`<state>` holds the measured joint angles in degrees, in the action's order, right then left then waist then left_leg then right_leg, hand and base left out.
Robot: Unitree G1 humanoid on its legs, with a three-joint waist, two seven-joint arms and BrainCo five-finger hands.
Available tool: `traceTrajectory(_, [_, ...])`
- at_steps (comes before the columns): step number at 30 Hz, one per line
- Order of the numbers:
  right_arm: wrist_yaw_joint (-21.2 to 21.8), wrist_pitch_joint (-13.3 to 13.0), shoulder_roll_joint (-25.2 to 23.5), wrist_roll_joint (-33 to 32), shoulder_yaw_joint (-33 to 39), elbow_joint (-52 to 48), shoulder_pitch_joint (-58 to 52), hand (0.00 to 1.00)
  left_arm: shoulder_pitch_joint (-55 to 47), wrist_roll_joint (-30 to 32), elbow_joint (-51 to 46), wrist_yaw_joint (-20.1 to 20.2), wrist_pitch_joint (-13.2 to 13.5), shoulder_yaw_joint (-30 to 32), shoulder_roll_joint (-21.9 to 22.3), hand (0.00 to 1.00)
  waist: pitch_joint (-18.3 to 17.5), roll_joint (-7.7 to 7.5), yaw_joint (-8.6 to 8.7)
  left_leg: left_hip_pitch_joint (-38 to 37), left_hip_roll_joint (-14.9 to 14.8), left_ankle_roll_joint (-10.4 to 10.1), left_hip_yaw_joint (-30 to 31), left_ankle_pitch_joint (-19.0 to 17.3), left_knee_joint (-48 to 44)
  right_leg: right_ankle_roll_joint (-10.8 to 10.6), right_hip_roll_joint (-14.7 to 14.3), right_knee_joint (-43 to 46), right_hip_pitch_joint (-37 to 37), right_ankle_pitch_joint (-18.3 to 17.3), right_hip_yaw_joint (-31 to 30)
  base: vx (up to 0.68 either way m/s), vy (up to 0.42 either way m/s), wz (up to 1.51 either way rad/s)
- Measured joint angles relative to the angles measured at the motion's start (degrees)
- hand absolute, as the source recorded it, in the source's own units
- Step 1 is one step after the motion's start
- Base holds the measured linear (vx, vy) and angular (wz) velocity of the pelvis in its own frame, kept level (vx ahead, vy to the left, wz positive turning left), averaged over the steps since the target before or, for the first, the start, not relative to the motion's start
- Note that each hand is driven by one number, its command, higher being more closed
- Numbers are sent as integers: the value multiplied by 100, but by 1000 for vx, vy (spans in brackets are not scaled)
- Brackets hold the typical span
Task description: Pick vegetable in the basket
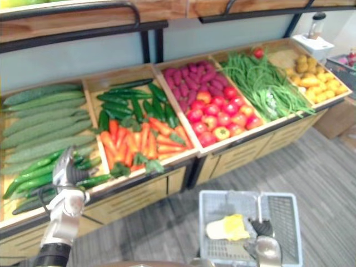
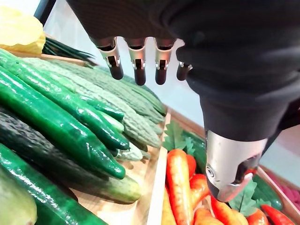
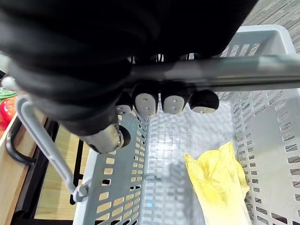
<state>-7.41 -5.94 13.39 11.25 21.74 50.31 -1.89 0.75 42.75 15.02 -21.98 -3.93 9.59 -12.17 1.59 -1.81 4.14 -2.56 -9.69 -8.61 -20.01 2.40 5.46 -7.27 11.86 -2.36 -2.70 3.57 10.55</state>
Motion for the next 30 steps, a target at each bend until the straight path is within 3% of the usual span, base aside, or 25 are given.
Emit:
traceTrajectory(10, [-21,-27,0,-2,-110,0,-13,100,507,-25,457,-31,7,-28,-270,0,-5,34,29,-87,-18,-22,-267,-42,0,-2,-40,53,-127,2,-276,-5,-7,-14])
traceTrajectory(17, [-29,-30,-6,1,-132,-28,-35,100,860,-1148,865,-15,-50,-2,-90,0,-5,36,52,-192,-25,-57,-453,-127,-1,-52,-91,52,-215,36,-526,27,-8,-19])
traceTrajectory(30, [18,-15,-39,7,-133,-68,-96,100,1051,-2474,1294,-37,-186,191,329,0,3,50,185,-317,-97,-107,-498,-227,-1,-47,-184,47,-206,33,-664,8,-6,-7])
